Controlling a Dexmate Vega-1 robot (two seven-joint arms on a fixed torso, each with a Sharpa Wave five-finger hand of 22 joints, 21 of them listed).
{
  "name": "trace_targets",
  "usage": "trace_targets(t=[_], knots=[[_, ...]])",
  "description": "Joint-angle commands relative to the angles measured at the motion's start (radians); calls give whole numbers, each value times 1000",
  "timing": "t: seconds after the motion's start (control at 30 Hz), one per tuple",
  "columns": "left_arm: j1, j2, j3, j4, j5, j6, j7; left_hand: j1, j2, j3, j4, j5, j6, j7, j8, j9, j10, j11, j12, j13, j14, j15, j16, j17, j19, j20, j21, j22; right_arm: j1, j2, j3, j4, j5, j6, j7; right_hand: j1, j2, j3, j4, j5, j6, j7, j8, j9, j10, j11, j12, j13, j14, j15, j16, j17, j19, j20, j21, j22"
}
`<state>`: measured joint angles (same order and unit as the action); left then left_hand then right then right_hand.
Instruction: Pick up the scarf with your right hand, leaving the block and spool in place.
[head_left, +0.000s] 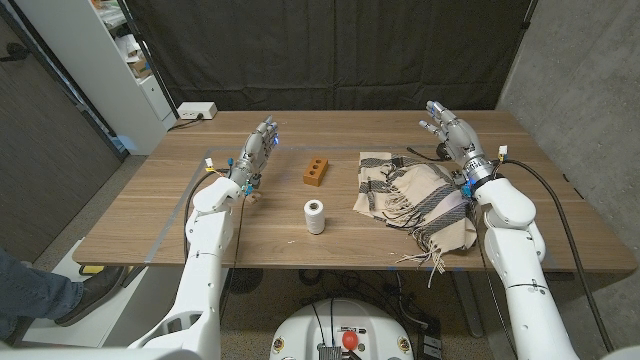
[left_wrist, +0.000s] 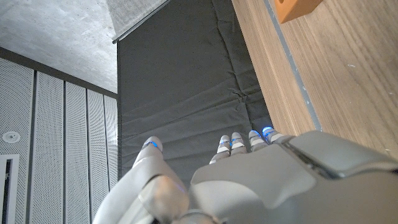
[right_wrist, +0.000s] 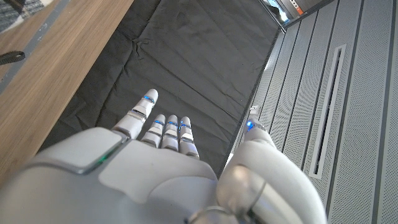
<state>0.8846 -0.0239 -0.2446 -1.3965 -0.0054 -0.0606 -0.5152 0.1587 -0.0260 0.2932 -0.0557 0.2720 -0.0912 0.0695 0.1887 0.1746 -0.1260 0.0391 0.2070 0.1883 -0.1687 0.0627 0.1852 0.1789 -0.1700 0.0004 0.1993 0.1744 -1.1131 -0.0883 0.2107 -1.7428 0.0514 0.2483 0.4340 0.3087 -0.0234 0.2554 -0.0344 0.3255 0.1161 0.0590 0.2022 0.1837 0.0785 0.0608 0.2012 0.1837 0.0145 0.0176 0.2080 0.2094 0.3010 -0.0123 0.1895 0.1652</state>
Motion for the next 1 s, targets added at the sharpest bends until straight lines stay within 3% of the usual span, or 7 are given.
trace_targets(t=[0.03,0.27,0.33,0.7,1.0], knots=[[0,8,0,-8,1,10,-3,10,-1,2,-3,-2,-5,4,2,5,-2,-2,3,4,-3,5,6,3,-17,5,5,5,-20,-6,4,-29,-36,20,-22,8,-2,3,-5,5,6,0,1,6,9,1,-1,6,7,5,2,0,0,5,-1,3],[-4,9,-1,-4,-6,11,-12,11,0,1,-5,-4,-5,6,2,5,-3,-3,2,4,-7,5,4,3,-23,5,3,6,-36,-8,3,-53,-77,41,-48,8,-2,3,-6,6,8,-1,1,6,8,-1,-1,6,8,5,2,0,0,6,-1,3],[-18,3,-17,23,-57,23,-60,12,0,1,-6,-4,-4,6,2,5,-3,-3,2,4,-7,5,4,4,-25,7,2,6,-40,-8,2,-58,-81,46,-49,8,-2,3,-6,6,8,-2,1,6,9,0,-1,6,8,4,2,0,0,6,-1,3],[-10,6,-2,2,-17,2,-34,13,1,1,-7,-6,-4,6,2,5,-4,-2,2,4,-9,6,3,4,-32,9,-1,6,-72,-18,0,-100,-184,85,-105,9,-1,3,-8,7,10,-4,1,6,13,-3,-1,6,10,2,2,0,-1,7,-1,3],[-14,11,2,-2,-17,9,-42,15,2,1,-9,-8,-3,6,2,5,-4,-1,2,4,-9,5,3,4,-35,10,-2,6,-81,-20,2,-107,-191,98,-110,10,-1,3,-9,9,12,-6,1,6,15,-3,-1,6,12,2,2,0,-1,8,-1,3]])
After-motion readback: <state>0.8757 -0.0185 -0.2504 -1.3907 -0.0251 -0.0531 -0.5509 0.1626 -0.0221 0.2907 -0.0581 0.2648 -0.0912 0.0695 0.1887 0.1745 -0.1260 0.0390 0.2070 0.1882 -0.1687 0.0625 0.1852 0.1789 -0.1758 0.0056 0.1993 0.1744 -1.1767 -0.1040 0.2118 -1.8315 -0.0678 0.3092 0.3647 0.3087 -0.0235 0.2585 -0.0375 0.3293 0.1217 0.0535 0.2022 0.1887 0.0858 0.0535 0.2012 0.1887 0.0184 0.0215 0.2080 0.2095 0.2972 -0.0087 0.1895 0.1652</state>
